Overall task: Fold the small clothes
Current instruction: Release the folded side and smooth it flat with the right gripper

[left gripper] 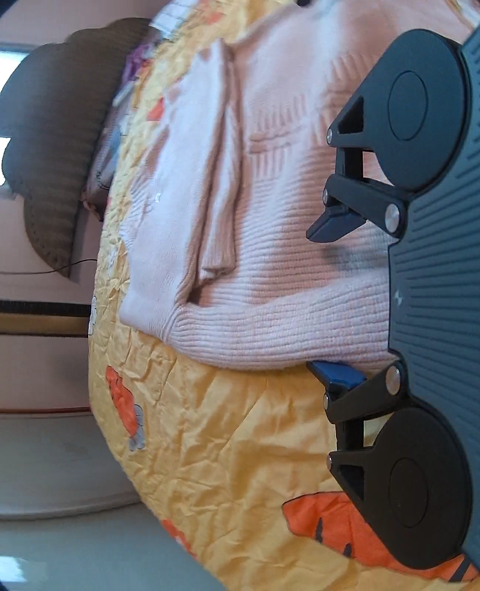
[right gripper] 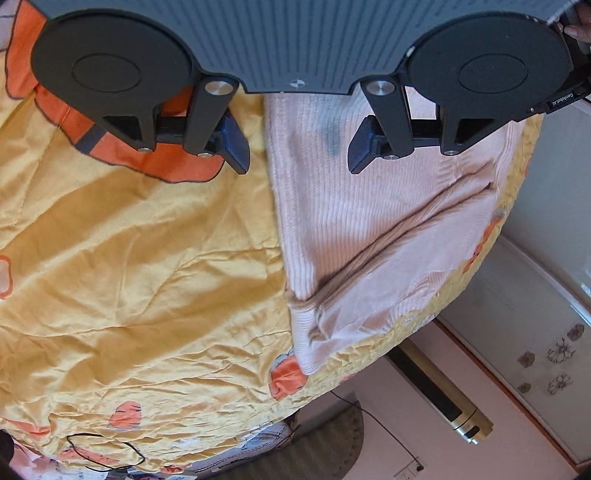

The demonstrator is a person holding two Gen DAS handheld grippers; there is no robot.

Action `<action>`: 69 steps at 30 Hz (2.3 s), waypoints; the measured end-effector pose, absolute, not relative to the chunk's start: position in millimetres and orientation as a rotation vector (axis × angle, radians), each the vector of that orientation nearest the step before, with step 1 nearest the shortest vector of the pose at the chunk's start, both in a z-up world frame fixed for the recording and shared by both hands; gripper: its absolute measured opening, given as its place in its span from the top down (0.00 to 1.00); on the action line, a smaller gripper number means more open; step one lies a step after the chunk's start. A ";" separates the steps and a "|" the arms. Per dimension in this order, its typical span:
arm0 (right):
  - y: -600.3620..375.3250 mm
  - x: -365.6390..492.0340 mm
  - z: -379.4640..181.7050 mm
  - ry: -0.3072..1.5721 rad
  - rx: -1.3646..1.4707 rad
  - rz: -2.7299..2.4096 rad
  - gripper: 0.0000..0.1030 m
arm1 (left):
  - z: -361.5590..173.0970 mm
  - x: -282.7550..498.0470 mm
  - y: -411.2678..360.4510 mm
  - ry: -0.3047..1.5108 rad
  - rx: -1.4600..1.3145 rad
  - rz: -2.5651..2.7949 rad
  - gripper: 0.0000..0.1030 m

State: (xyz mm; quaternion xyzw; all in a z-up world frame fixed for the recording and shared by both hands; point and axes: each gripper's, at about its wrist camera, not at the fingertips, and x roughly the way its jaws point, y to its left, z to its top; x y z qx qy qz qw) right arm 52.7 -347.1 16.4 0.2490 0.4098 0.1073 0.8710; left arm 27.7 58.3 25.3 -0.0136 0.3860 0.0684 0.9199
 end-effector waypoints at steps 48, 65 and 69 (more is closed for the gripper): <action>-354.1 -54.6 23.0 1.025 0.472 0.311 0.91 | 24.7 -56.0 91.8 0.840 -0.160 0.098 0.80; -348.0 -53.1 6.8 1.004 0.718 0.383 0.79 | 25.3 -69.1 83.2 0.857 -0.132 0.034 0.82; -346.8 -53.3 7.9 0.995 0.730 0.396 0.86 | 31.4 -66.9 91.7 0.869 -0.187 0.026 0.84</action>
